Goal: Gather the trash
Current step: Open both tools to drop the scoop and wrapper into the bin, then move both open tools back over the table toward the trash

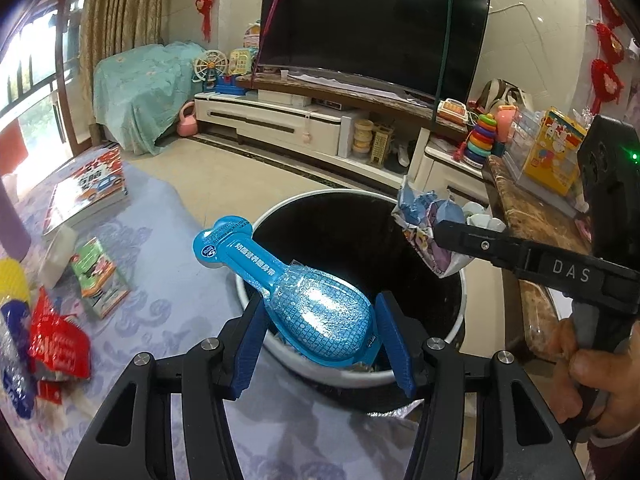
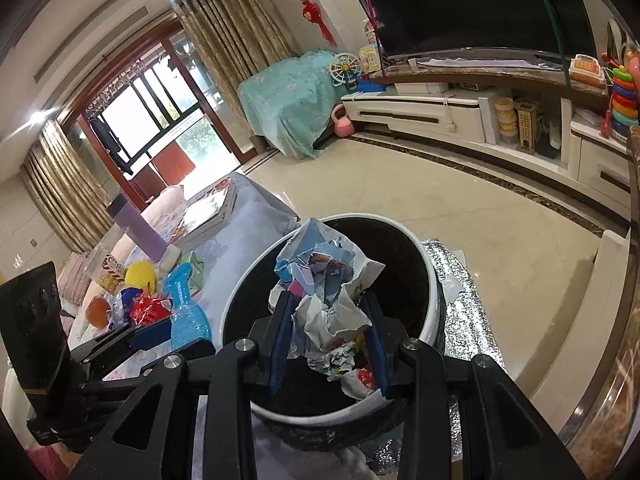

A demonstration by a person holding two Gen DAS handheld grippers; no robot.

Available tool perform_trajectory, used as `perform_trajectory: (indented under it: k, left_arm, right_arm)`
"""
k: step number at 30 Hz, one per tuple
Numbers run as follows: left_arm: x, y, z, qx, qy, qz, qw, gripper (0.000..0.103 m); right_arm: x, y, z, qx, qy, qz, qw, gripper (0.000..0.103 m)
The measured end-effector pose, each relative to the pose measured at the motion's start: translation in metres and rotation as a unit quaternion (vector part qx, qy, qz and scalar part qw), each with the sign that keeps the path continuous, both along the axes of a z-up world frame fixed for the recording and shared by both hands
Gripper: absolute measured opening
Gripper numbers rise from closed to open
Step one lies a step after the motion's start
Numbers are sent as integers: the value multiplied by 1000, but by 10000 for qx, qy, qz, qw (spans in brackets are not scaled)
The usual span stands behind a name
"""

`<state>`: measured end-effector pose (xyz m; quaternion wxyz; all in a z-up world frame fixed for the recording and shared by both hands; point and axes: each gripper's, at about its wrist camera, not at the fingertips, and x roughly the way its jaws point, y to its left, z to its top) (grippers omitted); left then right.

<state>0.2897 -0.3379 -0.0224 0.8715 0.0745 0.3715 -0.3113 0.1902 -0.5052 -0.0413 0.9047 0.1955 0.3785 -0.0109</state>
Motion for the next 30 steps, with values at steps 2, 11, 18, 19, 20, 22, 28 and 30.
perform_trajectory:
  k: [2,11,18,19,20,22,28,30]
  left_arm:
    - [6,-5,-1,5,27,-10,10000,53]
    - [22,-19,-13,-18,203,28,9998,54]
    - [24,-32,-17,80,207,-52,9997,59]
    - [23,-33,-18,123,200,-37,9997,61]
    - [23,-33,-18,143,190,-26,9997,65]
    - [21,-32,-17,126,169,-39,9998,66]
    - [12,-22,-18,115,145,41,9998,69]
    - [6,-13,-18,88,108,122,9998,69]
  right_arm:
    - [3,-1,-1,-24,32,3,10000,35]
    - [14,-11,-7,-34,135,-6,9999,38]
    - [20,-17,-11,43,234,-13,9997,45]
    - [20,-18,-12,63,245,-26,9997,47]
    - [20,-19,-12,73,240,-54,9997,48]
    - [21,-21,-12,72,242,-82,9996,50]
    - [15,-22,-8,127,154,-165,9997,61]
    - [12,-20,-6,133,121,-188,9997,62]
